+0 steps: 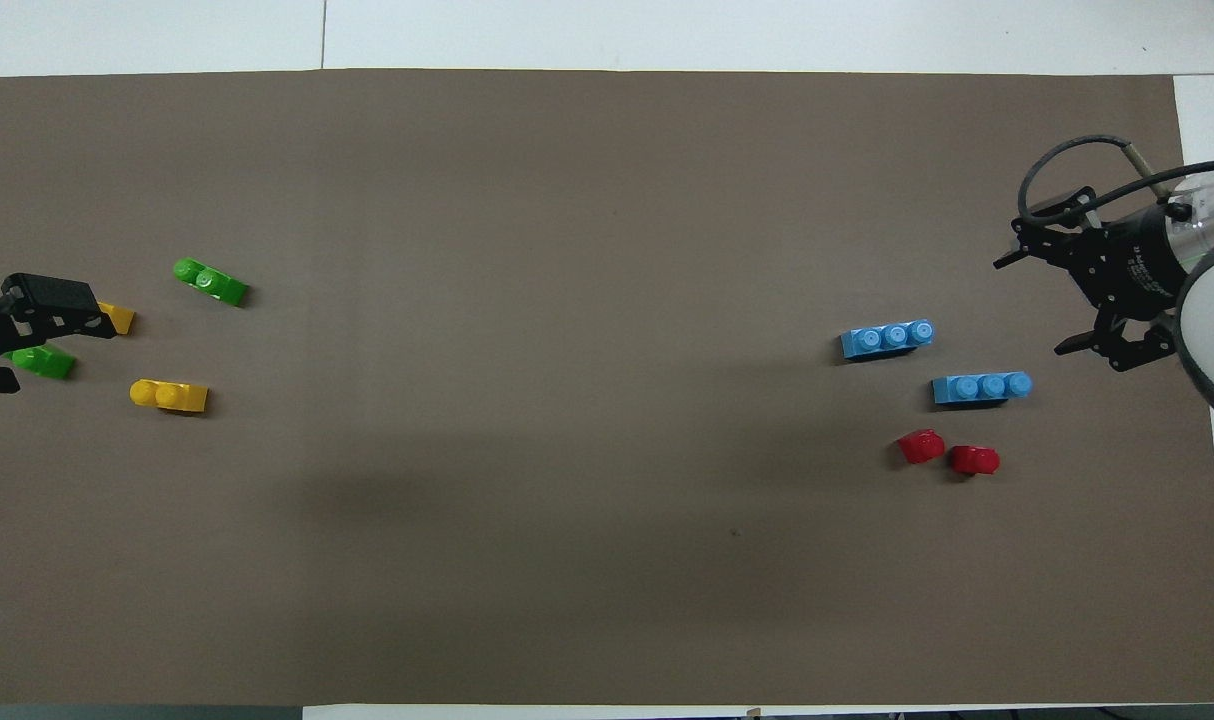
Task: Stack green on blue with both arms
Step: 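Move the left gripper toward the green brick while the right gripper approaches the blue brick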
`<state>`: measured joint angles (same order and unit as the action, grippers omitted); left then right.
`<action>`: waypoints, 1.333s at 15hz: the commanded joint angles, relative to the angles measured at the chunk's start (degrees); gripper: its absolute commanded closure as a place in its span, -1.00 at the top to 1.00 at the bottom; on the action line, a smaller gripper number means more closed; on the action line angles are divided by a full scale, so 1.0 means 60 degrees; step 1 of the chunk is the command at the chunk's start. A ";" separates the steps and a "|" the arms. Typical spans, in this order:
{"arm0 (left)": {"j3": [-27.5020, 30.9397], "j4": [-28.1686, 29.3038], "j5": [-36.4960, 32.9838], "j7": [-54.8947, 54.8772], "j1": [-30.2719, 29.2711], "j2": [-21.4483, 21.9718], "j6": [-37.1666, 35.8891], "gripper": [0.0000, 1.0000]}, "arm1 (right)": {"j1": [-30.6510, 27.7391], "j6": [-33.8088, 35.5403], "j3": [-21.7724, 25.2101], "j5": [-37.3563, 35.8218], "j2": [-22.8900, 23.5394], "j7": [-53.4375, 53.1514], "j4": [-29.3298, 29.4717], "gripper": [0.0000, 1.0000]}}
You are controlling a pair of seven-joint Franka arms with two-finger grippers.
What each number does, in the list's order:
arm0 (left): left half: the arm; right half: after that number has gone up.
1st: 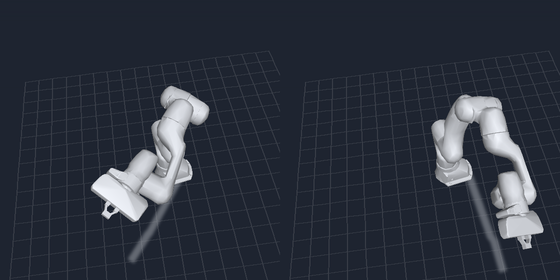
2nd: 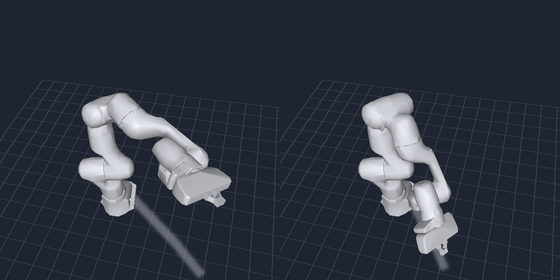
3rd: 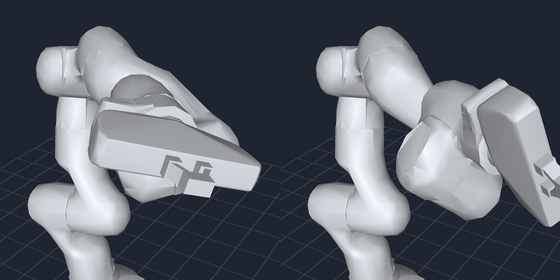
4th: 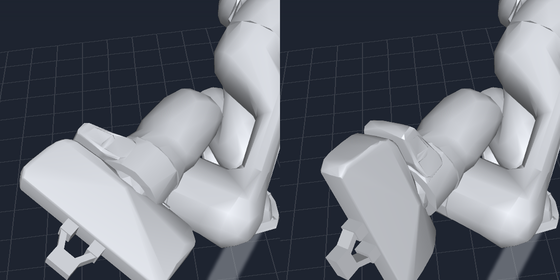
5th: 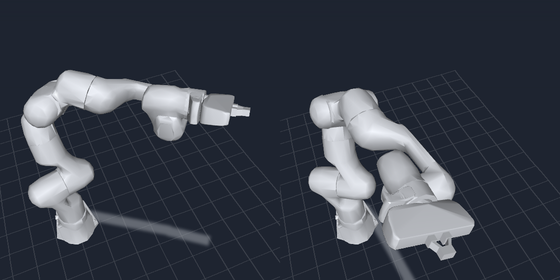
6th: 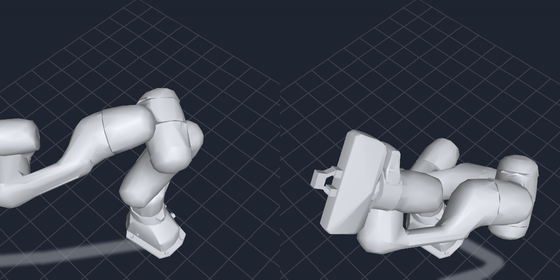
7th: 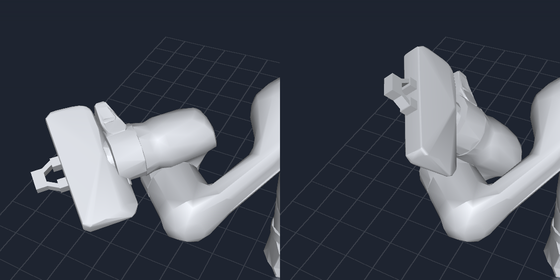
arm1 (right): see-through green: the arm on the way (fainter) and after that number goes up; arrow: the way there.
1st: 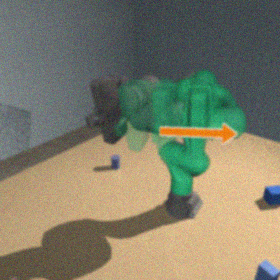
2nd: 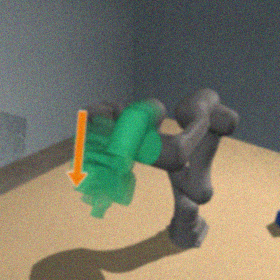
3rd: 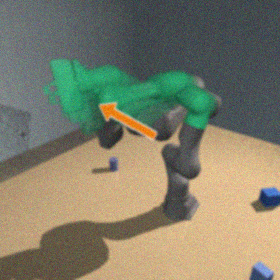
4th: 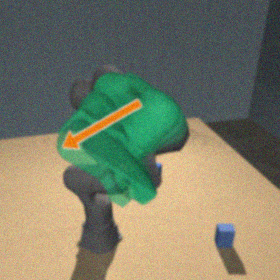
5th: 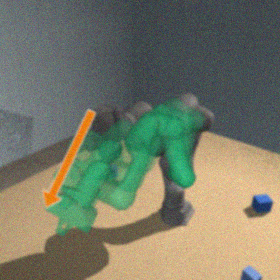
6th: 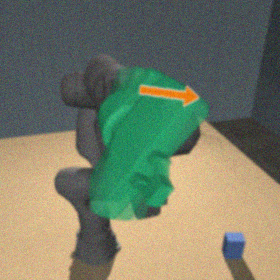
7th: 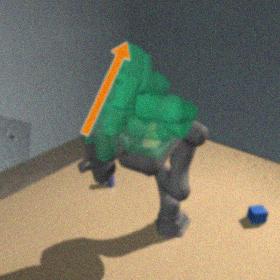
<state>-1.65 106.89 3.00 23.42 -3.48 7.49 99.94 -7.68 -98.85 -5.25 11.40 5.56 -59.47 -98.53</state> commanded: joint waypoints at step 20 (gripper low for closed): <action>-0.0046 0.0012 0.0129 0.2233 -0.0446 -0.1702 0.0452 1.00 | -0.0302 -0.2641 -0.0048 0.1718 0.1065 -0.1910 -0.1493 0.90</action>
<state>-1.60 107.65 3.01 33.84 -5.74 -1.34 100.97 -9.16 -113.52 -5.38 20.30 11.89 -70.58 -106.50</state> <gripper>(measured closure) 0.000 0.097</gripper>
